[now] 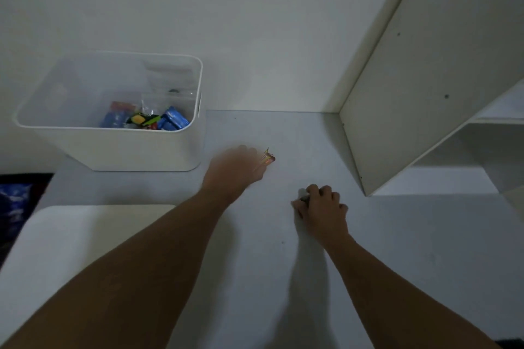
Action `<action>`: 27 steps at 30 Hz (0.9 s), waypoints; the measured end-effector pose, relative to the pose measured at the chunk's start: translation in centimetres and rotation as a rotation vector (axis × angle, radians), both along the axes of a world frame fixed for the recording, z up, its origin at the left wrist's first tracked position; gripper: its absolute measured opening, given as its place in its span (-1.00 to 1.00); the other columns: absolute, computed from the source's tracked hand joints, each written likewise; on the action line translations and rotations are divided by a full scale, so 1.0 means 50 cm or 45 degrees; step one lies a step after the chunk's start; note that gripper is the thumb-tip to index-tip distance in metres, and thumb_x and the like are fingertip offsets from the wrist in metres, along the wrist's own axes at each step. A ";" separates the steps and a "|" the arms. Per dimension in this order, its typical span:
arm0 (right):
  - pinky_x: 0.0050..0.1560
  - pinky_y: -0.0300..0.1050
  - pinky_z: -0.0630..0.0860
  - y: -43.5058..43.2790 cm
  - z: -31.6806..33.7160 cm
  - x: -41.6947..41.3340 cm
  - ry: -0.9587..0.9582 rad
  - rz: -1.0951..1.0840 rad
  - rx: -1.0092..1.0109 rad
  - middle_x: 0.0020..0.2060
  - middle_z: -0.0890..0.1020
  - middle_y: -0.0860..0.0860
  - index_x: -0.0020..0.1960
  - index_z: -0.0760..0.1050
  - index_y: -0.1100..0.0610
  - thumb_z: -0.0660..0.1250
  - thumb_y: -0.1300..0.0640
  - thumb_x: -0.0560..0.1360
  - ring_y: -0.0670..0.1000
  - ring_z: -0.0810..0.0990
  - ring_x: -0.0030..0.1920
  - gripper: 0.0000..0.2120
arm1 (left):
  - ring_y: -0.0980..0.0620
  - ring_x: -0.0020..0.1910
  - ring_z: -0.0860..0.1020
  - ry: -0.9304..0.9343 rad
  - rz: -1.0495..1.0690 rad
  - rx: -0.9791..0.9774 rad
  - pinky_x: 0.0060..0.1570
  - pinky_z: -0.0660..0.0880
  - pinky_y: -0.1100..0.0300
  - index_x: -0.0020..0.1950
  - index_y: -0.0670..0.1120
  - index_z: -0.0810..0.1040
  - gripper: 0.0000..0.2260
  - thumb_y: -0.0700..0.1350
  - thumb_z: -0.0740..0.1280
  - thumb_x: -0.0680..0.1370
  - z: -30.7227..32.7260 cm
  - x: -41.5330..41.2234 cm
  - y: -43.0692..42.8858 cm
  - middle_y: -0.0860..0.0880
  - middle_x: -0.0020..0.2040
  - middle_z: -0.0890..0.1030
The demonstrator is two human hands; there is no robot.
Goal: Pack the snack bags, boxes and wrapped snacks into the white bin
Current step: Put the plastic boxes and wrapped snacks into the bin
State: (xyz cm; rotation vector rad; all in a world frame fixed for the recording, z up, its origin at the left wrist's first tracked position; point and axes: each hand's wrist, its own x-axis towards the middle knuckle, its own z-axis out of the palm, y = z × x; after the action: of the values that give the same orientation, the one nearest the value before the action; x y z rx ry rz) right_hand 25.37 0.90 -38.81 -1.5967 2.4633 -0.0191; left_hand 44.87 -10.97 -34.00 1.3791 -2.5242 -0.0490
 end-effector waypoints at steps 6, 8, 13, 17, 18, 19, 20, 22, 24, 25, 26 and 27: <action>-0.10 0.05 0.52 0.044 -0.057 0.026 -0.068 0.055 -0.166 0.02 0.46 0.14 0.16 0.49 0.13 0.15 -0.14 0.61 0.21 0.55 -0.07 -0.63 | -0.12 -0.16 0.55 0.043 0.010 0.044 -0.33 0.30 0.15 0.01 -0.06 0.51 -0.67 0.21 0.24 0.54 -0.051 0.029 0.019 -0.04 -0.11 0.54; -0.17 0.01 0.52 0.040 -0.053 0.030 -0.102 0.078 -0.168 0.05 0.45 0.14 0.17 0.47 0.15 0.15 -0.10 0.63 0.20 0.59 -0.14 -0.66 | -0.12 -0.19 0.55 0.047 0.009 0.042 -0.35 0.29 0.16 -0.02 -0.06 0.52 -0.67 0.20 0.27 0.53 -0.066 0.035 0.029 -0.04 -0.13 0.54; -0.23 -0.02 0.53 -0.012 -0.005 0.044 -0.139 0.096 -0.255 0.04 0.46 0.15 0.12 0.46 0.19 0.17 -0.08 0.63 0.20 0.58 -0.25 -0.67 | -0.11 -0.18 0.54 0.063 0.025 0.048 -0.34 0.31 0.15 0.02 -0.05 0.51 -0.67 0.20 0.25 0.54 -0.035 0.049 0.030 -0.03 -0.10 0.53; -0.20 -0.01 0.53 -0.093 0.100 0.085 -0.232 0.119 -0.415 0.01 0.45 0.11 0.06 0.45 0.16 0.18 -0.11 0.61 0.22 0.57 -0.23 -0.68 | -0.09 -0.22 0.55 0.125 0.050 -0.094 -0.38 0.27 0.14 0.01 -0.07 0.52 -0.68 0.18 0.26 0.54 0.075 0.070 -0.007 -0.05 -0.11 0.53; -0.20 -0.01 0.52 -0.118 0.132 0.099 -0.262 0.123 -0.466 -0.01 0.45 0.11 0.04 0.46 0.16 0.20 -0.11 0.60 0.22 0.57 -0.22 -0.68 | -0.10 -0.22 0.55 0.146 0.057 -0.130 -0.39 0.27 0.13 0.00 -0.08 0.52 -0.68 0.17 0.27 0.54 0.109 0.081 -0.020 -0.06 -0.12 0.53; -0.19 -0.01 0.53 -0.145 0.165 0.117 -0.297 0.129 -0.509 -0.03 0.45 0.10 0.02 0.46 0.15 0.21 -0.11 0.60 0.21 0.56 -0.22 -0.69 | -0.12 -0.23 0.55 0.165 0.063 -0.169 -0.40 0.29 0.12 -0.02 -0.09 0.53 -0.68 0.17 0.28 0.53 0.144 0.096 -0.034 -0.07 -0.13 0.54; -0.16 0.00 0.53 -0.171 0.198 0.137 -0.342 0.132 -0.553 -0.04 0.45 0.09 0.01 0.47 0.13 0.22 -0.11 0.59 0.20 0.56 -0.21 -0.71 | -0.13 -0.23 0.56 0.182 0.074 -0.209 -0.41 0.32 0.10 -0.03 -0.10 0.53 -0.68 0.16 0.27 0.53 0.177 0.113 -0.047 -0.08 -0.14 0.54; -0.11 0.00 0.54 -0.220 0.260 0.182 -0.446 0.132 -0.643 -0.06 0.45 0.06 -0.03 0.47 0.09 0.24 -0.11 0.56 0.16 0.58 -0.21 -0.74 | -0.17 -0.23 0.56 0.206 0.113 -0.264 -0.38 0.40 0.05 -0.04 -0.11 0.53 -0.66 0.17 0.25 0.52 0.237 0.157 -0.078 -0.11 -0.14 0.54; -0.09 -0.02 0.55 -0.267 0.310 0.231 -0.543 0.139 -0.714 -0.06 0.46 0.03 -0.04 0.47 0.05 0.24 -0.11 0.54 0.07 0.59 -0.23 -0.77 | -0.20 -0.19 0.57 0.224 0.201 -0.290 -0.33 0.41 0.04 -0.02 -0.11 0.53 -0.66 0.16 0.26 0.54 0.285 0.211 -0.109 -0.12 -0.11 0.54; -0.10 -0.04 0.54 -0.289 0.330 0.259 -0.591 0.140 -0.730 -0.06 0.47 0.02 -0.04 0.47 0.06 0.25 -0.10 0.54 -0.01 0.57 -0.25 -0.78 | -0.20 -0.16 0.57 0.229 0.256 -0.289 -0.30 0.40 0.05 0.00 -0.11 0.53 -0.67 0.16 0.25 0.55 0.304 0.241 -0.125 -0.12 -0.08 0.54; -0.11 -0.06 0.53 -0.312 0.346 0.286 -0.632 0.147 -0.742 -0.06 0.48 0.02 -0.04 0.48 0.08 0.25 -0.09 0.54 -0.07 0.55 -0.26 -0.77 | -0.19 -0.14 0.57 0.232 0.308 -0.286 -0.28 0.38 0.06 0.03 -0.11 0.53 -0.66 0.16 0.25 0.56 0.320 0.270 -0.141 -0.12 -0.06 0.55; -0.12 -0.08 0.51 -0.334 0.359 0.313 -0.660 0.159 -0.757 -0.06 0.49 0.02 -0.04 0.50 0.09 0.26 -0.09 0.54 -0.07 0.55 -0.24 -0.76 | -0.18 -0.13 0.56 0.239 0.346 -0.296 -0.28 0.35 0.08 0.04 -0.10 0.52 -0.66 0.16 0.24 0.57 0.332 0.298 -0.156 -0.11 -0.05 0.55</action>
State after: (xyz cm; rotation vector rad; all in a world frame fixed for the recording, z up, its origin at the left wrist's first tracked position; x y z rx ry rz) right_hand 41.05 -15.79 -20.85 -1.6595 2.0363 -1.0863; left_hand 59.78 -18.79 -17.41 1.5276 -2.0985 0.1551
